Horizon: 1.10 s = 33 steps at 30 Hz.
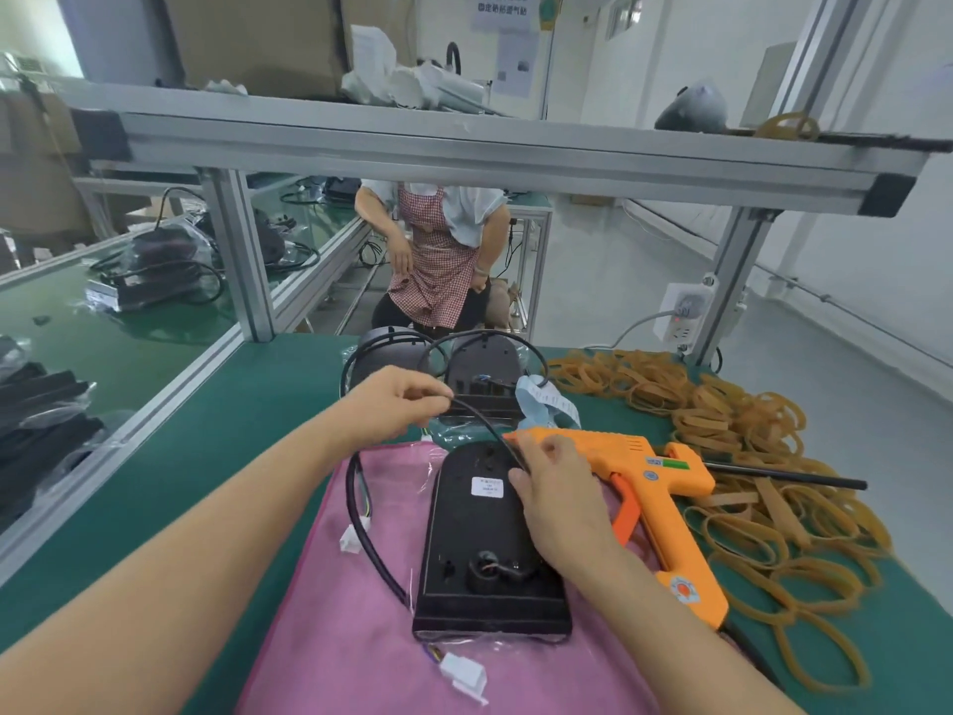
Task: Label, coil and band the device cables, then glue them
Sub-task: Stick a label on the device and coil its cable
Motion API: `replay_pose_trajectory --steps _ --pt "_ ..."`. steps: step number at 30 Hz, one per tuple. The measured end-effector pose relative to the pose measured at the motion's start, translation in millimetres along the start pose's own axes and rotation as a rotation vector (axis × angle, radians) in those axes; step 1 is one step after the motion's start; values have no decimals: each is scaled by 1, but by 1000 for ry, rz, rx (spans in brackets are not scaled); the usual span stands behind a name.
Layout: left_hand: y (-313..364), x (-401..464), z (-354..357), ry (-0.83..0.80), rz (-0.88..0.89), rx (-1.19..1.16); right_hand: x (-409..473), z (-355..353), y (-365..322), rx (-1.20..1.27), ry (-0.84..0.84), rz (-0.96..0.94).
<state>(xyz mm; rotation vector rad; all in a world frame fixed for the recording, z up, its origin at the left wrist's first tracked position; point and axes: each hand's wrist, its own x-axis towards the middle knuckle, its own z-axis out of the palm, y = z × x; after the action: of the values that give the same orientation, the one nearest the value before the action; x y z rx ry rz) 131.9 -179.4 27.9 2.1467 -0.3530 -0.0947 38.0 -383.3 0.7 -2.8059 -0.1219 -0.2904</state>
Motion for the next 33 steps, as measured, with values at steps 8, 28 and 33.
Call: replay_pose_trajectory --steps 8,28,33 --pt "-3 -12 -7 -14 -654 -790 -105 18 -69 -66 -2 -474" --pt "-4 -68 23 14 -530 -312 -40 -50 31 -147 -186 -197" --pt "2 -60 47 158 -231 289 -17 -21 28 277 -118 12"
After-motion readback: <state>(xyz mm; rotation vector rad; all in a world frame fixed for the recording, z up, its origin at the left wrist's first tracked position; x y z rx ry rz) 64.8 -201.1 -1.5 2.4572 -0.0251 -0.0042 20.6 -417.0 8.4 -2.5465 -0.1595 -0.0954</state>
